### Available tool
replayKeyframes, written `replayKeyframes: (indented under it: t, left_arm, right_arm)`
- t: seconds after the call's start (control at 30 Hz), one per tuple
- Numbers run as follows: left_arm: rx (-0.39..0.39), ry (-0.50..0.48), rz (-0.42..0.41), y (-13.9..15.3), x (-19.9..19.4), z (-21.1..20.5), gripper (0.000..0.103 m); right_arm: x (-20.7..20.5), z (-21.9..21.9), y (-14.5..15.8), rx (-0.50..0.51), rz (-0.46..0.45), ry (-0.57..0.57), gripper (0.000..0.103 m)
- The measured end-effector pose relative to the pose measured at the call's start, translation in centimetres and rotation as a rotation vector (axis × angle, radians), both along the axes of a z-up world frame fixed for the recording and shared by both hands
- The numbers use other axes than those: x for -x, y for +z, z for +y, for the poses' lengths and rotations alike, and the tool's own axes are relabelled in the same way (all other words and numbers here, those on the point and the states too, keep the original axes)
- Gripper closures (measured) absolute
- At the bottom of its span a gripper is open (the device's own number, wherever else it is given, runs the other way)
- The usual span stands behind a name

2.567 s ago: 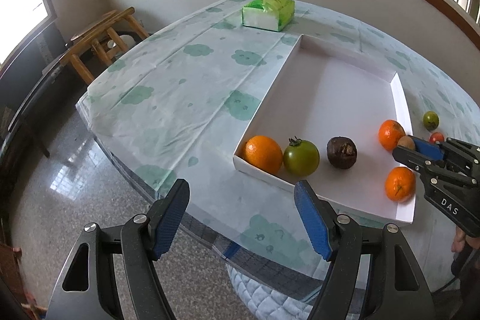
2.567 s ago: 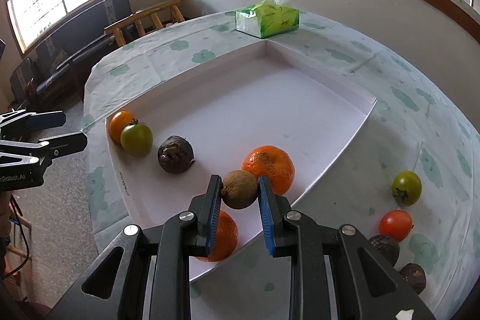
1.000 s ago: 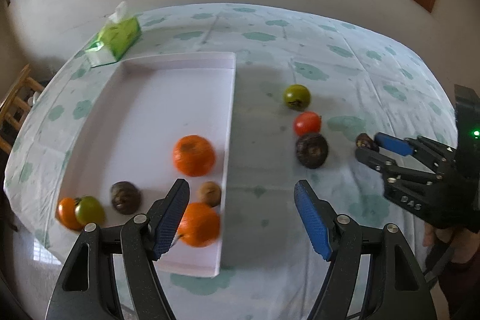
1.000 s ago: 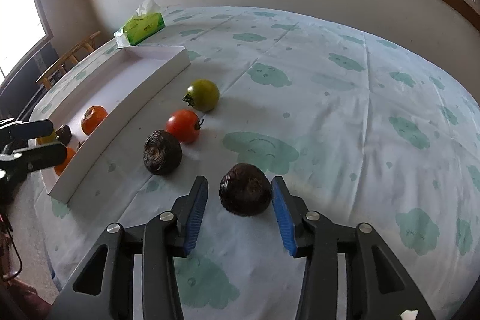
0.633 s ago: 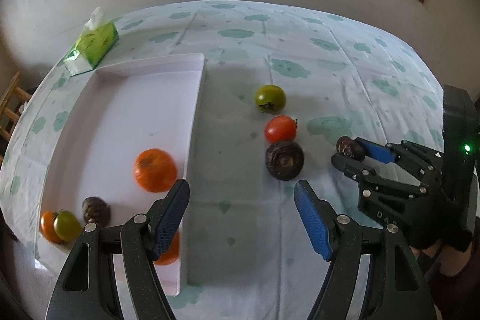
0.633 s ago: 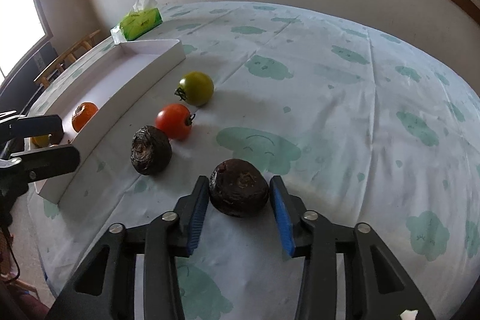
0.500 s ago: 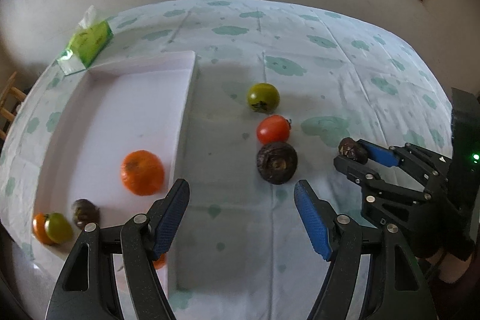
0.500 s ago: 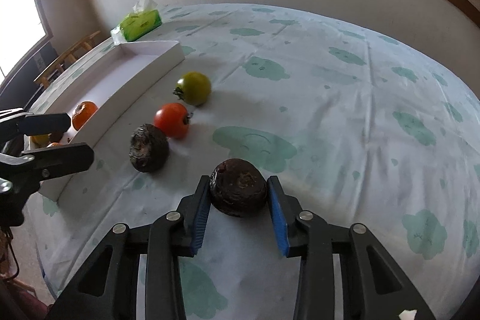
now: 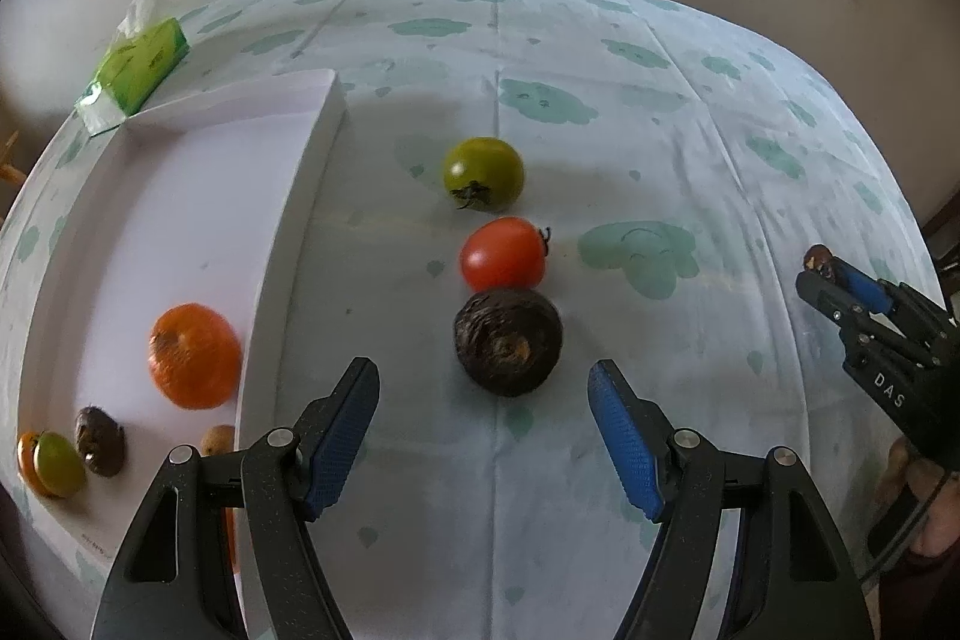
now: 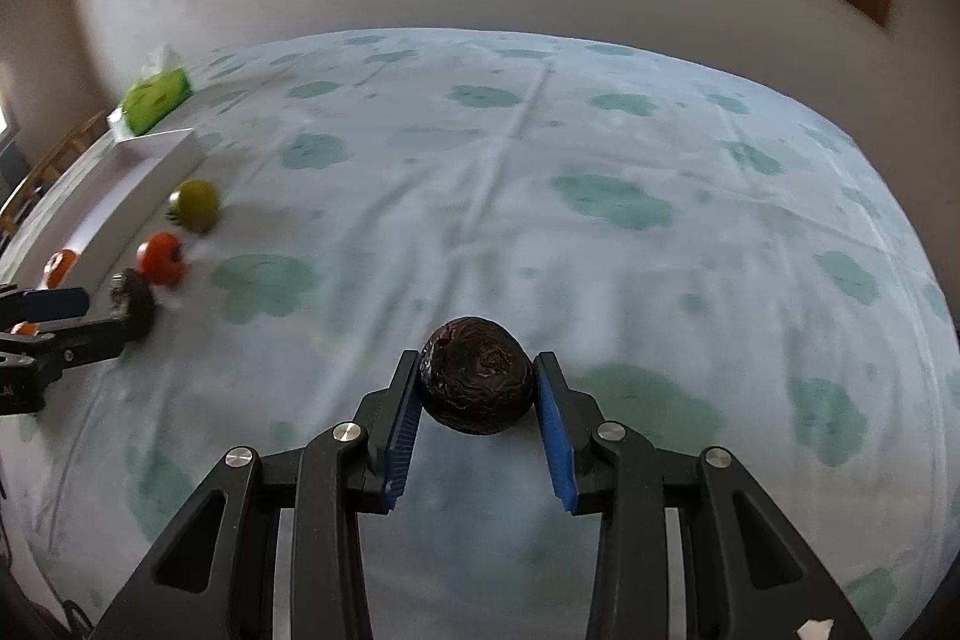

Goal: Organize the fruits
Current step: 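Close the left tool on a third dark shriveled fruit, then carry the dark fruit with the left tool into the tray and open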

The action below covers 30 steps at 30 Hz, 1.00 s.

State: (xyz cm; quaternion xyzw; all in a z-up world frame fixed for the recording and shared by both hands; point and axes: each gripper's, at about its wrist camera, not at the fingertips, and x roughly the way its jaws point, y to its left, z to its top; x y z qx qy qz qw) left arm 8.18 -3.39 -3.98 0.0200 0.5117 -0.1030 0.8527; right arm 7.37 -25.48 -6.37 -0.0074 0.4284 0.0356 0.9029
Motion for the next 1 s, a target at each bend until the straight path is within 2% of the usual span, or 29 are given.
replayKeyframes:
  t: [0.27, 0.53, 1.0]
  left_arm:
    - [0.001, -0.001, -0.004, -0.7, -1.0, -0.4, 0.035]
    - [0.013, -0.014, -0.002, -1.2, -1.8, -0.9, 0.062]
    - [0.023, 0.009, -0.005, 0.0, -0.6, 0.4, 0.063]
  right_arm:
    - [0.2, -1.0, -0.4, -0.003, 0.007, -0.023, 0.068]
    - [0.2, -0.9, -0.4, -0.011, 0.009, -0.019, 0.067]
    - [0.1, -0.8, -0.4, -0.007, 0.009, -0.019, 0.067]
